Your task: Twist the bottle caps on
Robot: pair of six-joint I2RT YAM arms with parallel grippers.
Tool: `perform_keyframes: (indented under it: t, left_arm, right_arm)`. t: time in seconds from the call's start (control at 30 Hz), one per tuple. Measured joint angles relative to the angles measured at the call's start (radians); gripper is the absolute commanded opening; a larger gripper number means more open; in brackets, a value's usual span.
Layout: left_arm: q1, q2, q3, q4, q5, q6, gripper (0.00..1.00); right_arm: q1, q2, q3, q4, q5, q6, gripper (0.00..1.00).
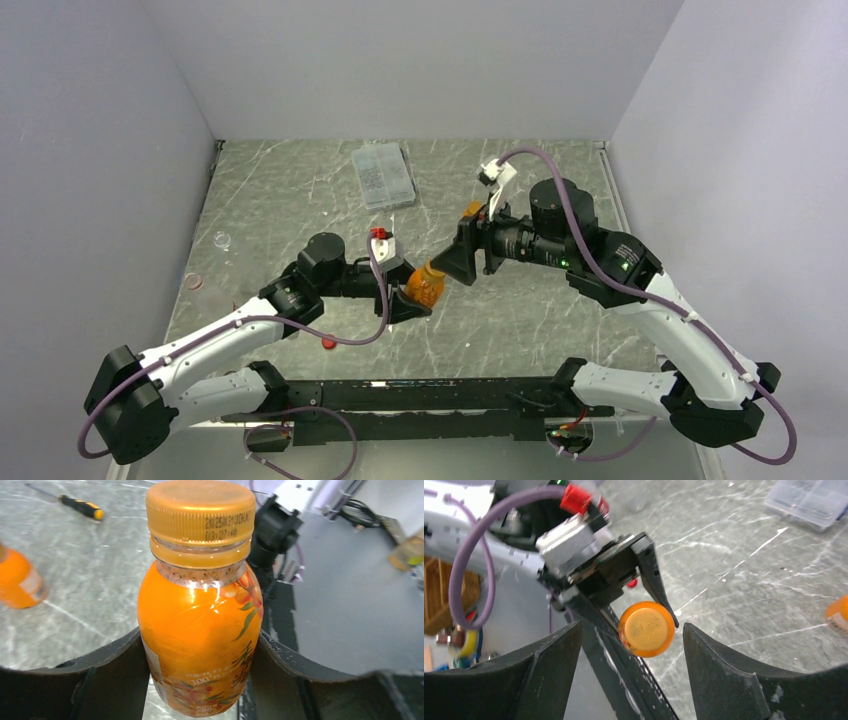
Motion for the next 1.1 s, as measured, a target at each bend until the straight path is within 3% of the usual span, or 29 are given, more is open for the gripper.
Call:
perform_keyframes:
  t: [0.37,1.1]
  left_arm:
    - [0.007,0.026,0.000,-0.003,0.241,-0.078,0.00]
    - [0.007,0.041,0.004,-0.002,0.301,-0.088,0.00]
  right_arm:
    - [0.063,0.017,0.006,-0.102,-0.153,-0.184,0.66]
    - [0.084,0.062,0.006,-0.155,-0.159,-0.241,0.59]
